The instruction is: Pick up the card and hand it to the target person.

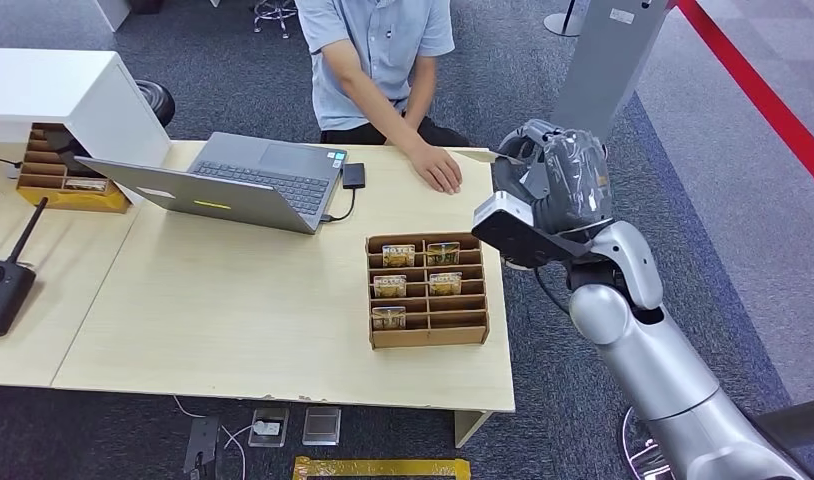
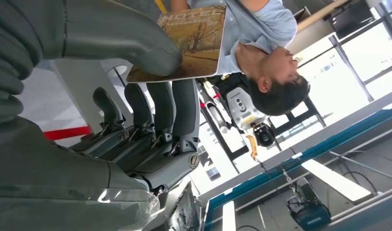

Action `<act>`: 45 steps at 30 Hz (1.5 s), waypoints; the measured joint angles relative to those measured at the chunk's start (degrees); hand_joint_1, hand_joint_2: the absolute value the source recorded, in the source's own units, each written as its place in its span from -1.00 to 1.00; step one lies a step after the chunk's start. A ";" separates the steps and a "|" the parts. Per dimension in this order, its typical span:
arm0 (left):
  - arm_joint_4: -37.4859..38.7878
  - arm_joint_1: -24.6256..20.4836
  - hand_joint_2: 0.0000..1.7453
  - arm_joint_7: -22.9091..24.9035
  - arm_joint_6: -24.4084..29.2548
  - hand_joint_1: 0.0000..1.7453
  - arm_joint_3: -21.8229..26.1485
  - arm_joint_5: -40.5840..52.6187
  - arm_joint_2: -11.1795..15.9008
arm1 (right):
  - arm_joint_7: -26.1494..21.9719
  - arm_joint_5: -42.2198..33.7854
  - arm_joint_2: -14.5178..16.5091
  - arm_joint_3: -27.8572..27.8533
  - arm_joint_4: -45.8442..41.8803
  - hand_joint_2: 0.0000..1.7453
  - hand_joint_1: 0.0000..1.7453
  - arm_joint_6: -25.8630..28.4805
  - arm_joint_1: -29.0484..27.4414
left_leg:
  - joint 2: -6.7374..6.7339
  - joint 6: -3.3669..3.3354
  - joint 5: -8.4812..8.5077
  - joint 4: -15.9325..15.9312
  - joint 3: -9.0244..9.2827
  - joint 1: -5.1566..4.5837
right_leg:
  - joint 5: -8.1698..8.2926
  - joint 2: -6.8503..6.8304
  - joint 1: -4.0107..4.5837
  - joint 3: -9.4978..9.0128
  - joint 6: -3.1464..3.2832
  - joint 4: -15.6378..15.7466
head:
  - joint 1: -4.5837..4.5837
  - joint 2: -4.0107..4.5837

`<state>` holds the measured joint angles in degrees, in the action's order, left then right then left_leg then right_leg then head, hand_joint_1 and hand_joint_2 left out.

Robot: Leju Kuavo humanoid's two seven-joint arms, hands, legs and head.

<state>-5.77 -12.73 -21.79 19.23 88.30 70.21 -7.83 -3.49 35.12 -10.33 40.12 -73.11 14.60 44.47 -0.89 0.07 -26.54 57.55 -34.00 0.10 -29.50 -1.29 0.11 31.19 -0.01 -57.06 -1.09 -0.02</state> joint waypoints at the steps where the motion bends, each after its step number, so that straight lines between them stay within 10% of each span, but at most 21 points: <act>1: 0.00 -0.06 -1.00 0.00 0.04 -1.00 0.00 0.14 -0.02 | -0.22 -0.31 0.37 0.03 1.10 1.00 0.60 0.47 0.25 | 0.00 0.00 0.00 0.00 0.00 0.00 | 0.00 0.00 0.00 0.00 0.00 0.00 | -0.01 0.00; 45: 0.00 1.37 -1.00 -0.81 -0.04 -1.00 0.02 -0.27 0.28 | 2.21 -0.78 3.63 2.92 11.06 1.00 0.60 7.73 1.06 | 0.00 0.00 0.00 0.00 -0.02 0.00 | 0.00 0.00 0.00 0.04 0.00 0.01 | -0.01 -0.01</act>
<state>-5.77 -11.36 -22.60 19.20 88.32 69.94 -7.55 -1.27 34.34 -6.70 43.04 -62.05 22.34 45.53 -0.89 0.07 -26.55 57.55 -34.02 0.10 -29.50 -1.29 0.11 31.23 -0.01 -57.05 -1.10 -0.03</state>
